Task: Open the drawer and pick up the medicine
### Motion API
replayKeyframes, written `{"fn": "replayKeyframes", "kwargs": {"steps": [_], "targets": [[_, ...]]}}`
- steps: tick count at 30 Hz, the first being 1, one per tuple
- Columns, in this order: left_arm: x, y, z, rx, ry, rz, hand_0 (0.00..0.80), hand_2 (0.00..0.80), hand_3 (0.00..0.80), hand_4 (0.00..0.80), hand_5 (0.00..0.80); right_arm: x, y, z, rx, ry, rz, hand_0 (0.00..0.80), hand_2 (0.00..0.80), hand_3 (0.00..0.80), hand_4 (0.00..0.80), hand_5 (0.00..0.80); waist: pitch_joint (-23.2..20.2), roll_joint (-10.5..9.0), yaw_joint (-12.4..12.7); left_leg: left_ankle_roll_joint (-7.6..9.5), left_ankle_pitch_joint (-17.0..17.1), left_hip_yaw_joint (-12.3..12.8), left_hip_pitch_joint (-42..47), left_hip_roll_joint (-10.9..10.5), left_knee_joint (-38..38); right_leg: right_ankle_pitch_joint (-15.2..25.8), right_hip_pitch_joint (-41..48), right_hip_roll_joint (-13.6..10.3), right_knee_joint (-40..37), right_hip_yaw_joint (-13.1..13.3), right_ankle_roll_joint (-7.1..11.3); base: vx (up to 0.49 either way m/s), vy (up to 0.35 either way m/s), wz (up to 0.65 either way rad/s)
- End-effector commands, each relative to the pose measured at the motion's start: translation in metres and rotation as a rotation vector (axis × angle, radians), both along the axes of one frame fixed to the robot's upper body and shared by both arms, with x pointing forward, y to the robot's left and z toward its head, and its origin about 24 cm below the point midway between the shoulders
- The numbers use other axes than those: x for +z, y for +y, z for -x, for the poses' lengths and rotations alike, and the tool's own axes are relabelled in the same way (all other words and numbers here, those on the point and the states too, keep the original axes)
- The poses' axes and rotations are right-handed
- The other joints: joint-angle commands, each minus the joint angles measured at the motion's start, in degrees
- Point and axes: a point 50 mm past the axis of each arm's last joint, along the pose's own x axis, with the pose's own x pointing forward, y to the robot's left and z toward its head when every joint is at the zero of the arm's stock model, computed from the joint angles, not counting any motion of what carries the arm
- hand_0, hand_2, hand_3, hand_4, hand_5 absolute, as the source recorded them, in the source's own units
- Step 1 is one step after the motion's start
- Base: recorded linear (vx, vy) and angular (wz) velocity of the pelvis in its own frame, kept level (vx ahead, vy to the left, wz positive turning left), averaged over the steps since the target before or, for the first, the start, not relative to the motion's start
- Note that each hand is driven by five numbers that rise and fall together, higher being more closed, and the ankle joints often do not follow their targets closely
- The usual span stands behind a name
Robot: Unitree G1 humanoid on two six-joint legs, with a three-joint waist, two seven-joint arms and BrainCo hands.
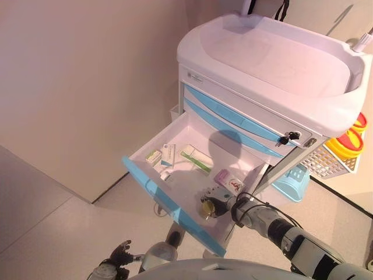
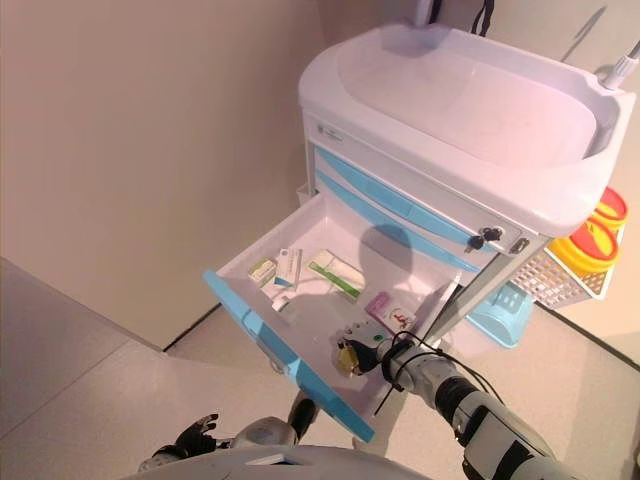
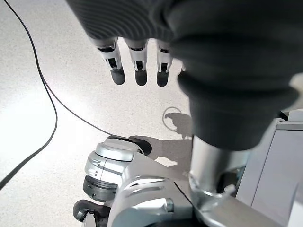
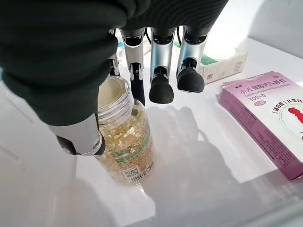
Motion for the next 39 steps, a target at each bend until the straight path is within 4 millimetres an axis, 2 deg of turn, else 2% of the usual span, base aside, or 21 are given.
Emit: {"fn": "replayKeyframes", "kwargs": {"steps": [1,4,7,8,10,11,13,15,17,19,21,24,27,31,34,39], "targets": [[-0.004,-0.007,0.002,-0.050,0.030,0.002,0.000,0.000,0.000,0.000,0.000,0.027,0.011,-0.011,0.069,-0.061,-0.122,0.800,0.800,0.800,0.800,0.800,-0.28,-1.70,-0.52,1.93,-8.44,2.38,2.05,-2.34,1.36,-3.13,-3.59,-3.22,7.27,4.57,1.12,0.000,0.000,0.00],[-0.003,-0.003,0.001,-0.036,0.028,-0.004,0.000,0.000,0.000,0.000,0.000,0.047,0.011,-0.020,0.023,-0.023,-0.205,0.800,0.800,0.800,0.800,0.800,-0.20,-2.13,-1.41,1.83,-8.64,3.33,2.32,-2.02,1.31,-2.95,-3.71,-3.09,7.21,5.32,1.25,-0.016,-0.012,-0.06],[-0.001,0.004,-0.001,0.001,0.021,-0.009,0.000,0.000,0.000,0.000,0.000,0.083,0.010,-0.029,0.025,-0.009,-0.294,0.800,0.800,0.800,0.800,0.800,-0.14,-2.79,-3.31,1.81,-8.89,5.10,2.74,-1.54,1.29,-2.48,-4.00,-2.80,7.02,6.80,1.35,-0.023,-0.007,-0.16],[0.000,0.007,-0.001,0.018,0.018,-0.010,0.000,0.000,0.000,0.000,0.000,0.104,0.008,-0.034,0.047,-0.025,-0.314,0.800,0.800,0.800,0.800,0.800,-0.14,-3.13,-4.33,1.82,-9.06,5.92,2.92,-1.31,1.29,-2.33,-4.19,-2.70,7.00,7.54,1.45,-0.026,-0.008,-0.16],[0.001,0.009,-0.002,0.030,0.014,-0.009,0.000,0.000,0.000,0.000,0.000,0.123,0.004,-0.036,0.059,-0.033,-0.348,0.800,0.800,0.800,0.800,0.800,-0.15,-3.36,-5.16,1.88,-9.30,6.85,3.13,-1.07,1.34,-2.25,-4.43,-2.57,7.11,8.42,1.52,-0.024,-0.006,-0.24],[0.001,0.010,-0.001,0.043,0.012,-0.008,0.000,0.000,0.000,0.000,0.000,0.146,0.002,-0.040,0.061,-0.030,-0.389,0.800,0.800,0.800,0.800,0.800,-0.24,-3.58,-6.00,1.99,-9.43,7.53,3.29,-0.94,1.33,-2.14,-4.60,-2.43,7.11,9.13,1.57,-0.019,0.001,-0.28],[0.001,0.011,0.000,0.051,0.011,-0.007,0.000,0.000,0.000,0.000,0.000,0.172,-0.002,-0.044,0.053,-0.005,-0.468,0.800,0.800,0.800,0.800,0.800,-0.31,-3.77,-6.82,2.04,-9.63,8.44,3.65,-0.73,1.28,-2.03,-4.67,-2.29,7.06,9.99,1.61,-0.012,0.006,-0.25],[0.002,0.013,-0.001,0.063,0.009,-0.005,0.000,0.000,0.000,0.000,0.000,0.214,-0.008,-0.051,0.020,0.060,-0.671,0.800,0.800,0.800,0.800,0.800,-0.56,-3.91,-8.04,2.17,-9.85,9.38,3.97,-0.57,1.18,-1.81,-4.85,-2.12,6.93,11.09,1.72,-0.008,0.016,-0.28],[0.002,0.014,-0.002,0.067,0.009,-0.004,0.000,0.000,0.000,0.000,0.000,0.239,-0.012,-0.058,-0.019,0.121,-0.869,0.800,0.800,0.800,0.800,0.800,-0.79,-3.90,-8.86,2.21,-10.05,10.06,4.27,-0.48,1.28,-1.69,-4.93,-2.06,6.96,11.93,1.74,0.000,0.024,-0.30],[0.002,0.013,-0.001,0.064,0.011,-0.001,0.000,0.000,0.000,0.000,0.000,0.256,-0.016,-0.063,-0.034,0.130,-1.011,0.800,0.800,0.800,0.800,0.800,-0.96,-3.82,-9.33,2.31,-10.28,10.40,4.56,-0.47,1.27,-1.70,-4.90,-2.02,6.98,12.51,1.77,0.011,0.028,-0.21],[0.002,0.012,-0.002,0.057,0.012,0.004,0.000,0.000,0.000,0.000,0.000,0.281,-0.026,-0.072,-0.057,0.079,-1.208,0.800,0.800,0.800,0.800,0.800,-1.29,-3.64,-9.79,2.37,-10.59,10.93,5.02,-0.39,1.35,-1.82,-4.69,-2.01,7.14,12.98,1.85,0.024,0.040,-0.12],[0.001,0.010,-0.003,0.051,0.013,0.009,0.000,0.000,0.000,0.000,0.000,0.310,-0.042,-0.082,-0.102,-0.031,-1.368,0.800,0.800,0.800,0.800,0.800,-1.77,-3.52,-9.86,2.46,-11.00,11.19,5.66,-0.43,1.39,-2.00,-4.25,-2.01,7.20,13.14,1.93,0.028,0.029,-0.15],[0.001,0.007,-0.004,0.049,0.014,0.011,0.000,0.000,0.000,0.000,0.000,0.327,-0.054,-0.092,-0.168,-0.121,-1.437,0.800,0.800,0.800,0.800,0.800,-2.12,-3.55,-9.60,2.52,-11.29,11.21,6.05,-0.48,1.54,-2.11,-3.81,-2.05,7.17,13.02,1.87,0.018,0.013,-0.04],[0.000,0.007,-0.003,0.049,0.030,0.007,0.000,0.000,0.000,0.000,0.000,0.354,-0.086,-0.110,-0.317,-0.292,-1.429,0.800,0.800,0.800,0.800,0.800,-2.81,-3.91,-8.78,2.46,-11.53,10.90,6.56,-0.74,1.68,-2.25,-2.78,-2.06,6.73,12.35,1.69,0.025,0.024,0.01],[-0.001,0.008,-0.001,0.046,0.051,-0.001,0.000,0.000,0.000,0.000,0.000,0.375,-0.120,-0.123,-0.461,-0.405,-1.402,0.800,0.800,0.800,0.800,0.800,-3.16,-4.40,-7.70,2.26,-11.47,10.28,6.75,-0.92,1.65,-2.27,-2.02,-1.97,6.35,11.55,1.49,0.021,0.016,0.03],[-0.001,0.012,0.004,0.046,0.082,-0.011,0.000,0.000,0.000,0.000,0.000,0.399,-0.158,-0.131,-0.639,-0.535,-1.347,0.800,0.800,0.800,0.800,0.800,-3.20,-4.85,-5.69,1.97,-11.33,9.03,6.69,-1.24,1.87,-2.39,-1.02,-2.04,5.91,9.84,1.27,0.025,0.032,0.11]]}}
